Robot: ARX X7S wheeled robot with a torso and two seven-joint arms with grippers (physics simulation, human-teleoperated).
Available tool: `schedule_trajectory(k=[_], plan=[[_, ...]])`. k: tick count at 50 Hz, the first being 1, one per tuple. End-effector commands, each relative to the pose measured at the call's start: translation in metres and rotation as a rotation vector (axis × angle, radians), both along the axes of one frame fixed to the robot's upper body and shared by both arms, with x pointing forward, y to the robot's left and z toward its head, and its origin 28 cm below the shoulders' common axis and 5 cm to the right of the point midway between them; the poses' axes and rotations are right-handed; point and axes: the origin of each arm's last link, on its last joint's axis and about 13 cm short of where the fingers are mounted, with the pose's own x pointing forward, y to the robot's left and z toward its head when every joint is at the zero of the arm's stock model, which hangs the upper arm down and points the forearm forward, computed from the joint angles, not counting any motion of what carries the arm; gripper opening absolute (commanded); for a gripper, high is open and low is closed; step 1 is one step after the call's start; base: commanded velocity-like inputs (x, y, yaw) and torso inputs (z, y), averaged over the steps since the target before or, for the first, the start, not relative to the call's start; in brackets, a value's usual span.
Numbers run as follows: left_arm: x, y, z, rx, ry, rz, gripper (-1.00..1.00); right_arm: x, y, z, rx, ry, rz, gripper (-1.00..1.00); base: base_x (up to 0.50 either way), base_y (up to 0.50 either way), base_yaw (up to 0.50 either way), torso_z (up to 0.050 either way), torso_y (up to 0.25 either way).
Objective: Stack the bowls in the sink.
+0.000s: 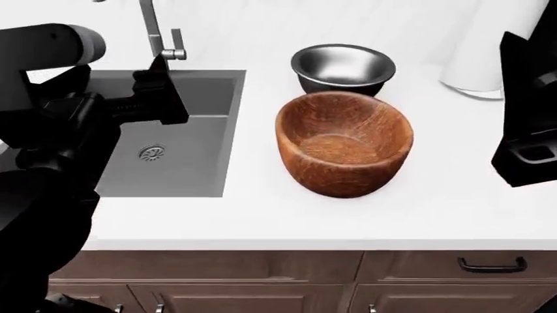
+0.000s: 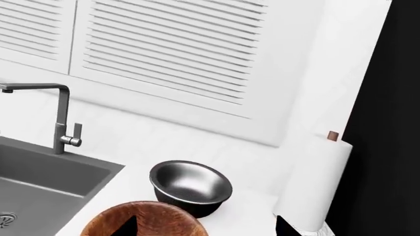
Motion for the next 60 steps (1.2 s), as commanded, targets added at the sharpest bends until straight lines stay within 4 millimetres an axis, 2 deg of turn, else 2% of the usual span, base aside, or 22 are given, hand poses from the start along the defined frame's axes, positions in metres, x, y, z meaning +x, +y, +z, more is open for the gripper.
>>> schedule_trajectory(k=[1, 24, 30, 36, 43, 46, 56, 60], plan=[[-0.0003, 0.0002, -0.0007, 0.002, -0.001, 0.000, 1.00, 0.0006, 0.0005, -0.0022, 0.008, 0.011, 0.002, 1.00, 0.50, 0.00, 0.00, 0.050, 0.000], [0.0015, 0.0014, 0.0008, -0.003, 0.001, 0.008, 1.00, 0.0011, 0.0000, -0.0032, 0.000, 0.034, -0.013, 1.00, 0.48, 0.00, 0.00, 0.050, 0.000], [-0.0001, 0.0016, 0.0013, -0.002, -0.003, 0.005, 1.00, 0.0001, -0.0002, -0.0026, 0.014, 0.034, -0.010, 1.00, 0.00, -0.02, 0.00, 0.050, 0.000], [-0.0006, 0.0015, 0.0022, 0.000, 0.000, 0.012, 1.00, 0.0017, 0.0000, -0.0045, 0.008, 0.047, -0.019, 1.00, 0.00, -0.50, 0.00, 0.050, 0.000], [-0.0026, 0.0019, 0.0050, 0.013, -0.006, 0.027, 1.00, 0.0036, 0.0009, -0.0029, -0.015, 0.055, -0.040, 1.00, 0.00, -0.01, 0.00, 0.000, 0.000], [-0.0030, 0.0023, 0.0056, 0.010, -0.008, 0.024, 1.00, 0.0034, 0.0009, -0.0022, 0.044, 0.051, -0.034, 1.00, 0.00, 0.00, 0.00, 0.000, 0.000], [-0.0029, 0.0031, 0.0054, 0.009, -0.008, 0.029, 1.00, 0.0046, 0.0038, -0.0030, -0.064, 0.074, -0.051, 1.00, 0.00, -0.23, 0.00, 0.000, 0.000], [-0.0020, 0.0038, 0.0055, 0.007, -0.007, 0.033, 1.00, 0.0033, 0.0037, -0.0044, -0.013, 0.055, -0.004, 1.00, 0.27, 0.00, 0.00, 0.000, 0.000]])
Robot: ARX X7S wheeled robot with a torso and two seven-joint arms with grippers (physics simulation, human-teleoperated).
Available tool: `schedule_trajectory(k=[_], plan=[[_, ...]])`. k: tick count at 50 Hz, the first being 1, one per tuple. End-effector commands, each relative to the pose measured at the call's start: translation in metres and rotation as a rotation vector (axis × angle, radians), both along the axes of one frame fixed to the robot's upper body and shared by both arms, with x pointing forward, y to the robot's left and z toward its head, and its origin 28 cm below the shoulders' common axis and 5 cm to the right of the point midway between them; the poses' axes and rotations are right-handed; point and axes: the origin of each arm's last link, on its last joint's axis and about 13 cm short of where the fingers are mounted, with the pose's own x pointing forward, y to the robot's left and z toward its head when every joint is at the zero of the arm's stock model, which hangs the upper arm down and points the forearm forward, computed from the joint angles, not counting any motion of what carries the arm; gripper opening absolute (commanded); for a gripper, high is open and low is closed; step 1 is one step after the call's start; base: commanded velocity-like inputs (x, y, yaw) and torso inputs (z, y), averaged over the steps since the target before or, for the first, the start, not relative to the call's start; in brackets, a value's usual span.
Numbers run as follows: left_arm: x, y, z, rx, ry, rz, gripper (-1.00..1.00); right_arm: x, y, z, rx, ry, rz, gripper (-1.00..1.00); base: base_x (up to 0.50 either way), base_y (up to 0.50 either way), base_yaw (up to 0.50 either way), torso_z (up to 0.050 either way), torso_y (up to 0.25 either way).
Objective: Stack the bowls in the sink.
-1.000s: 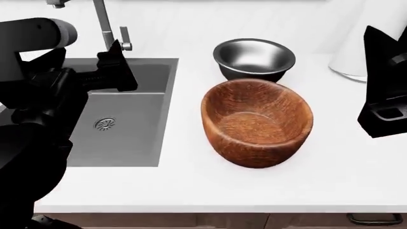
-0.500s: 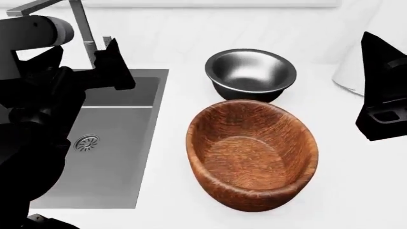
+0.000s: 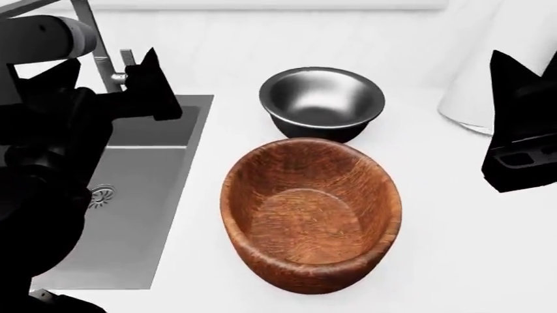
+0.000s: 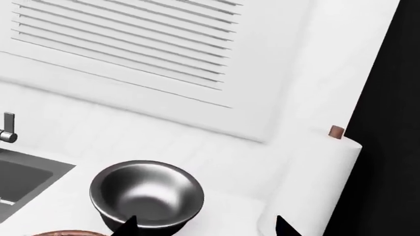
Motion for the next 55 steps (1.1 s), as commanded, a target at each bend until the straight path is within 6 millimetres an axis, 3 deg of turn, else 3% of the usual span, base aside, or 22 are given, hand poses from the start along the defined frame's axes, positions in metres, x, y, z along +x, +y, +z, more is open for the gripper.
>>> schedule_trajectory(k=[1, 23, 29, 31, 32, 34, 36, 38, 42, 50, 55], plan=[[0.001, 0.002, 0.001, -0.003, 0.001, 0.011, 1.00, 0.000, 0.002, -0.001, -0.001, 0.000, 0.028, 1.00, 0.50, 0.00, 0.00, 0.000, 0.000], [0.002, 0.003, 0.003, -0.006, 0.002, 0.020, 1.00, -0.001, 0.001, 0.003, 0.031, -0.007, 0.003, 1.00, 0.48, 0.00, 0.00, 0.000, 0.000], [0.002, 0.004, 0.003, -0.007, 0.003, 0.022, 1.00, 0.005, 0.003, 0.011, 0.124, 0.063, -0.121, 1.00, 0.02, 0.00, 0.00, 0.000, 0.000], [0.003, 0.004, 0.003, -0.007, 0.003, 0.023, 1.00, 0.001, 0.003, 0.025, 0.147, 0.065, -0.200, 1.00, 0.00, 0.00, 0.00, 0.000, 0.000], [0.003, 0.004, 0.003, -0.007, 0.003, 0.023, 1.00, 0.008, 0.008, 0.019, 0.129, 0.157, -0.210, 1.00, 0.00, 0.00, 0.00, 0.000, 0.000], [0.002, 0.004, 0.004, -0.009, 0.005, 0.023, 1.00, 0.005, 0.014, 0.029, 0.274, 0.118, -0.089, 1.00, 0.00, 0.00, 0.00, 0.000, 0.000], [0.003, 0.004, 0.004, -0.009, 0.004, 0.023, 1.00, 0.002, 0.016, 0.034, 0.264, 0.121, -0.077, 1.00, 0.00, 0.00, 0.00, 0.000, 0.000], [0.003, 0.004, 0.004, -0.009, 0.005, 0.022, 1.00, -0.003, 0.020, 0.042, 0.513, 0.154, -0.008, 1.00, 0.00, 0.00, 0.00, 0.000, 0.000], [0.003, 0.004, 0.003, -0.008, 0.006, 0.022, 1.00, -0.012, 0.021, 0.045, 0.531, 0.245, 0.019, 1.00, 0.00, 0.00, 0.00, 0.000, 0.000], [0.004, 0.004, 0.003, -0.011, 0.008, 0.023, 1.00, -0.017, 0.030, 0.050, 0.727, 0.335, 0.010, 1.00, 0.00, 0.00, 0.00, 0.000, 0.000], [0.004, 0.004, 0.003, -0.011, 0.007, 0.023, 1.00, -0.017, 0.036, 0.045, 0.706, 0.429, 0.027, 1.00, 0.00, 0.00, 0.00, 0.000, 0.000]])
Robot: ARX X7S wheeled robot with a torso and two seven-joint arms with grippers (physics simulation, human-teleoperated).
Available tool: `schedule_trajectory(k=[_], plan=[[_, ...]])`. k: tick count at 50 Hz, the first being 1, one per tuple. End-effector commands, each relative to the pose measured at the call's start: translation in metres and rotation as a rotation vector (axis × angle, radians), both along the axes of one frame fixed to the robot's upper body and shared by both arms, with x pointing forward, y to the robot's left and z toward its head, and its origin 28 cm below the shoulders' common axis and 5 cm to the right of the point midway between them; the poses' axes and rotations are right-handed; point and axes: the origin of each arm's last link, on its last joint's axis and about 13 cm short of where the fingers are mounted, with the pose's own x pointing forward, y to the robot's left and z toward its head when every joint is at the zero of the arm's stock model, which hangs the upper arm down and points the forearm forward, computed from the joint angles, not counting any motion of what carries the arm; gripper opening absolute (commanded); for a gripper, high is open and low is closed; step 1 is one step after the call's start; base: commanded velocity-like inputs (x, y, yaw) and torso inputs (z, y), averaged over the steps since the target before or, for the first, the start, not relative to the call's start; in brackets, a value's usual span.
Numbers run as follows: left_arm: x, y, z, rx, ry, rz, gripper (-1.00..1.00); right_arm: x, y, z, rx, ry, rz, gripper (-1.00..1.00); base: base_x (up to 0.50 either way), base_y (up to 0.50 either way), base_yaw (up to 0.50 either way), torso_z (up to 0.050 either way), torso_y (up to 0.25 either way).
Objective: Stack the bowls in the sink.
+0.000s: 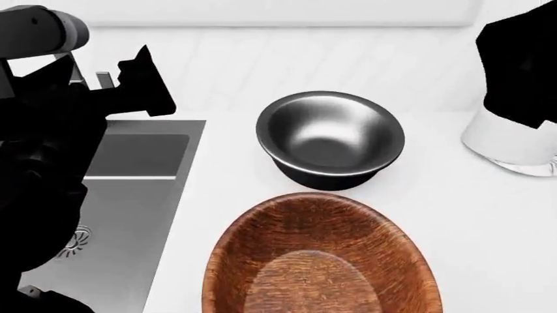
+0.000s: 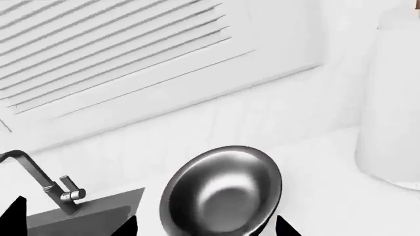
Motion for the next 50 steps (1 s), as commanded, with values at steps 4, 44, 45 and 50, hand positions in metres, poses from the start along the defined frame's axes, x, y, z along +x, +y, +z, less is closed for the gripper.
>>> schedule_trajectory(k=[4, 44, 45, 50], plan=[[0.001, 0.001, 0.000, -0.003, 0.001, 0.004, 1.00, 0.001, 0.015, -0.004, 0.168, 0.200, 0.082, 1.00, 0.00, 0.00, 0.00, 0.000, 0.000], [0.001, 0.000, -0.001, 0.003, 0.001, 0.003, 1.00, -0.026, 0.023, -0.004, -0.079, 0.309, 0.137, 1.00, 0.00, 0.00, 0.00, 0.000, 0.000], [0.001, 0.000, -0.001, 0.002, 0.001, 0.003, 1.00, -0.027, 0.022, -0.004, -0.081, 0.310, 0.134, 1.00, 0.00, 0.00, 0.00, 0.000, 0.000], [0.001, 0.000, 0.000, 0.000, 0.001, 0.005, 1.00, -0.024, 0.012, -0.013, -0.071, 0.342, 0.087, 1.00, 0.00, 0.00, 0.00, 0.000, 0.000]])
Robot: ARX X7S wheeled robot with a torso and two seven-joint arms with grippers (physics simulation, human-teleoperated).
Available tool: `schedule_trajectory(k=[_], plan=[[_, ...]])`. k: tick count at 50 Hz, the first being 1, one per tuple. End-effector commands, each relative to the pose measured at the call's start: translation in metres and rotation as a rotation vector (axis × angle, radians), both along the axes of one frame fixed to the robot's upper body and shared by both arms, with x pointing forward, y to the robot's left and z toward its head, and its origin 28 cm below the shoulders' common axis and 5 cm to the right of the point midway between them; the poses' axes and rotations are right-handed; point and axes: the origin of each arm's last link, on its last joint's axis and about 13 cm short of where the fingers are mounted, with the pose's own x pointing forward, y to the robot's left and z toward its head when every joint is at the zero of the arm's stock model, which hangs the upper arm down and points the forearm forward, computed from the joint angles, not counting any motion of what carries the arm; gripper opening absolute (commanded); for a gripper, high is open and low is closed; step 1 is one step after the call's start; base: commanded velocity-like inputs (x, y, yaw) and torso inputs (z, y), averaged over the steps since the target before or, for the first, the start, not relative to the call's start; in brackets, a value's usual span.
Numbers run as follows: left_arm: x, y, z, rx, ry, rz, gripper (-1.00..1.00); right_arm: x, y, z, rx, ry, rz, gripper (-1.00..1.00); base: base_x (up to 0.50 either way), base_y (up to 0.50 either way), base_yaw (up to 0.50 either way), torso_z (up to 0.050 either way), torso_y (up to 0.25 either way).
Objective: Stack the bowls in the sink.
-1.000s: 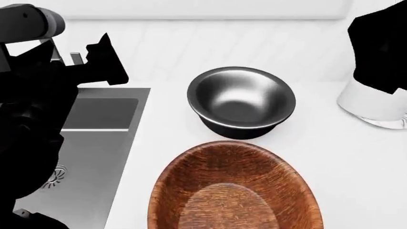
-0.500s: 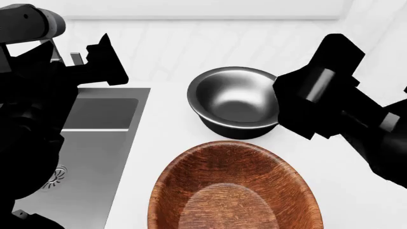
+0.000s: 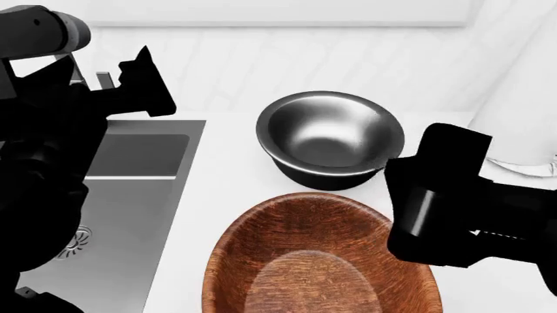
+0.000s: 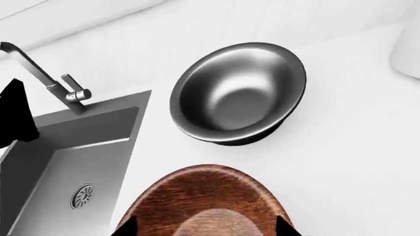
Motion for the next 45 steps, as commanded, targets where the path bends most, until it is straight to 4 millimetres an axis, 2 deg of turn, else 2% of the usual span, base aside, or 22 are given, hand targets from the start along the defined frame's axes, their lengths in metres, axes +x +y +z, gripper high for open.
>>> schedule_trajectory(k=[1, 6, 8, 16, 19, 25, 32, 45], plan=[[0.000, 0.000, 0.001, -0.002, -0.001, 0.001, 1.00, -0.007, -0.012, -0.002, -0.057, 0.015, -0.058, 1.00, 0.00, 0.00, 0.00, 0.000, 0.000], [0.000, 0.000, 0.001, -0.002, -0.001, 0.000, 1.00, -0.007, -0.018, -0.004, -0.071, 0.024, -0.095, 1.00, 0.00, 0.00, 0.00, 0.000, 0.000], [0.000, 0.001, 0.001, -0.003, -0.001, 0.001, 1.00, 0.000, -0.025, -0.012, -0.115, 0.032, -0.138, 1.00, 0.00, 0.00, 0.00, 0.000, 0.000], [0.000, 0.000, 0.001, -0.002, -0.002, 0.000, 1.00, -0.002, -0.027, -0.018, -0.116, 0.082, -0.120, 1.00, 0.00, 0.00, 0.00, 0.000, 0.000], [0.000, 0.000, 0.001, 0.000, -0.001, -0.001, 1.00, 0.001, -0.031, -0.027, -0.132, 0.127, -0.092, 1.00, 0.00, 0.00, 0.00, 0.000, 0.000], [0.000, 0.000, 0.001, -0.002, 0.000, 0.000, 1.00, 0.006, -0.038, -0.042, -0.121, 0.175, -0.072, 1.00, 0.00, 0.00, 0.00, 0.000, 0.000], [0.000, 0.000, 0.001, -0.003, 0.001, 0.000, 1.00, 0.007, -0.044, -0.046, -0.104, 0.184, -0.105, 1.00, 0.00, 0.00, 0.00, 0.000, 0.000], [0.000, 0.000, 0.000, -0.002, -0.001, -0.002, 1.00, 0.017, -0.046, -0.064, -0.039, 0.227, -0.084, 1.00, 0.00, 0.00, 0.00, 0.000, 0.000]])
